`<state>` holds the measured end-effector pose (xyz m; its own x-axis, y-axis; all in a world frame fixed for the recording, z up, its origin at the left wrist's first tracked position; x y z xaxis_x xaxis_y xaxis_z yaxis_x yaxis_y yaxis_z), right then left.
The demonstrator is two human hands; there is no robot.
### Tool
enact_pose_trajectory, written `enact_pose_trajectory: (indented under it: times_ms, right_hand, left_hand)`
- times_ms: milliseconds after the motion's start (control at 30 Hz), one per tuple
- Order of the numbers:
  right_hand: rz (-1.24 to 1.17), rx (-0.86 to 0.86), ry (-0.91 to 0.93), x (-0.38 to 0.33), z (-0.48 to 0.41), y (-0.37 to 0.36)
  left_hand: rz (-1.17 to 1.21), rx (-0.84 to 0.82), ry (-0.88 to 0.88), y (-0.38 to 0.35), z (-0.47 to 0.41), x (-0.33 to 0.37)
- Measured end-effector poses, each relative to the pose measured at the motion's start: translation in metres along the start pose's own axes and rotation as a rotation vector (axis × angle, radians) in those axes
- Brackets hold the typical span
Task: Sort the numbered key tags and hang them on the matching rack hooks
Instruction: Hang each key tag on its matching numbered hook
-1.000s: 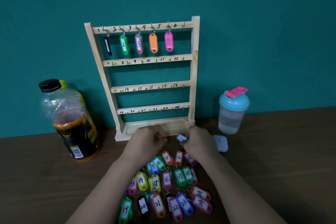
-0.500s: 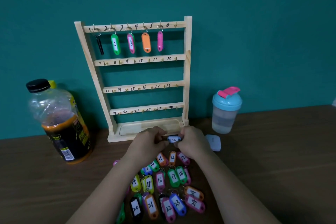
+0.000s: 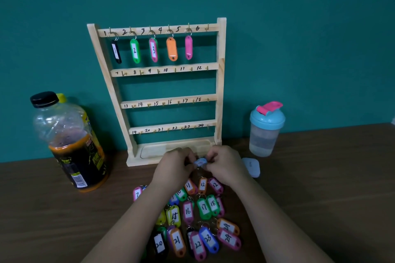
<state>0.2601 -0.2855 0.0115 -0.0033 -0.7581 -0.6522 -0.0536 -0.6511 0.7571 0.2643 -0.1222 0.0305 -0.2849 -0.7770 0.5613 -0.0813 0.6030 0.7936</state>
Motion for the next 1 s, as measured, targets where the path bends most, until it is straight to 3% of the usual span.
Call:
enact_pose_trajectory:
  times_ms: [200,333,600,800,1000]
  right_hand:
    - [-0.329,-0.023,-0.018,-0.016,0.011,0.027]
    - [-0.511,-0.037,0.058,-0.036,0.021,0.046]
    - [-0.58,0.049,0.151,-0.065,0.035,0.087]
    - [-0.545,0.042,0.171,-0.083,0.03,0.111]
    - [-0.471,-0.042,0.312,-0.117,0.035,0.13]
  left_hand:
    - [0.283,0.108,0.119,0.053,0.001,-0.001]
    - [0.539,0.092,0.129,0.077,0.012,0.014]
    - [0.579,0.126,0.102,0.099,0.019,0.024]
    - [0.538,0.152,0.126,0.106,0.02,0.025]
    - [0.619,0.166,0.073,0.112,0.022,0.041]
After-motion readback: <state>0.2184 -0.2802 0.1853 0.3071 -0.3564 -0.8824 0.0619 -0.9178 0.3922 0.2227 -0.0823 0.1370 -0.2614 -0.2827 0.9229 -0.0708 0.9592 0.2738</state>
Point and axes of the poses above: each hand's wrist, its own z-axis away from the middle knuckle, its own y-axis out of the back of the hand, x = y × z, the point moved 10 cm from there along -z, towards the middle knuckle, and after that the axes turned 4 degrees about z, right-handed, at the moved point
